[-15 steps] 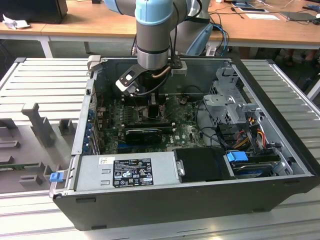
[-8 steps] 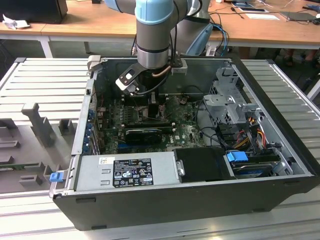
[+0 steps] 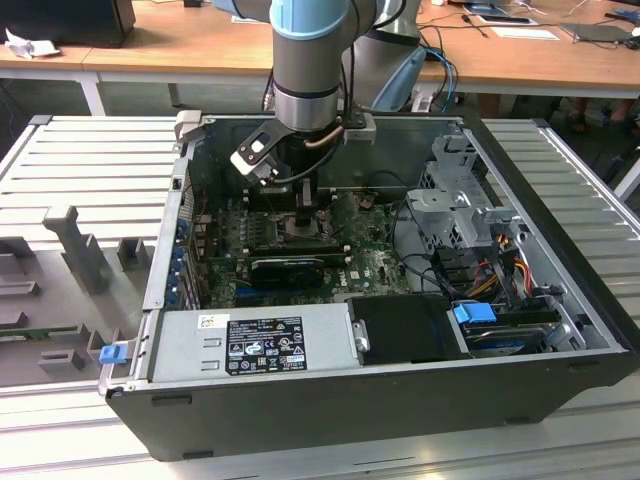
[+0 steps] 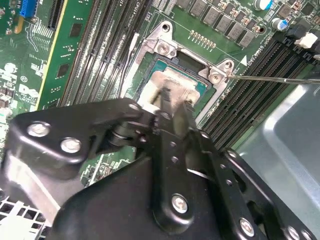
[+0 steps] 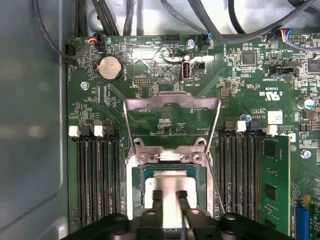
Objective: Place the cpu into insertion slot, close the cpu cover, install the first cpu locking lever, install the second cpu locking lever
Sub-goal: 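Place the cpu into insertion slot, then close the cpu cover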
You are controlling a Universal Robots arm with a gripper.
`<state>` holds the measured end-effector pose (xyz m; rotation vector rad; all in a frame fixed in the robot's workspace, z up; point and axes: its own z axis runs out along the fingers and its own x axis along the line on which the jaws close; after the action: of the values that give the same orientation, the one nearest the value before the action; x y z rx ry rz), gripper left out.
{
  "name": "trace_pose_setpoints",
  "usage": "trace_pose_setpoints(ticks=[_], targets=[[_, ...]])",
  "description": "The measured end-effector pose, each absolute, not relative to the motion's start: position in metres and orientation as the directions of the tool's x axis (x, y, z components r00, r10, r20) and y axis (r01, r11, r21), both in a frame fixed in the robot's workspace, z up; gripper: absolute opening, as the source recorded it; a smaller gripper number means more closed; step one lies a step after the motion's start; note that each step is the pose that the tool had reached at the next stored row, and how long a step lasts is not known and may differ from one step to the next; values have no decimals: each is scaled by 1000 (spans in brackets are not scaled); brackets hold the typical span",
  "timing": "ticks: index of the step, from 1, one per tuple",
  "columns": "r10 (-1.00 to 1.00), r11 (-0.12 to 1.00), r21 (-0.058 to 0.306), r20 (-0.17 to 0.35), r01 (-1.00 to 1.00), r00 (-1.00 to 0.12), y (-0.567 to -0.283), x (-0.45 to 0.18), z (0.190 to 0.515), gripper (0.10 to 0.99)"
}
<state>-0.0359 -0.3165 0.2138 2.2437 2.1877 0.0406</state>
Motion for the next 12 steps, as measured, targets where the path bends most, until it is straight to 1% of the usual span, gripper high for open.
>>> trace_pose_setpoints(ticks=[3, 12], targets=[[1000, -25, 23, 13, 999, 25, -317, -36, 215, 106], [1000, -25, 23, 13, 999, 25, -317, -34, 223, 106]])
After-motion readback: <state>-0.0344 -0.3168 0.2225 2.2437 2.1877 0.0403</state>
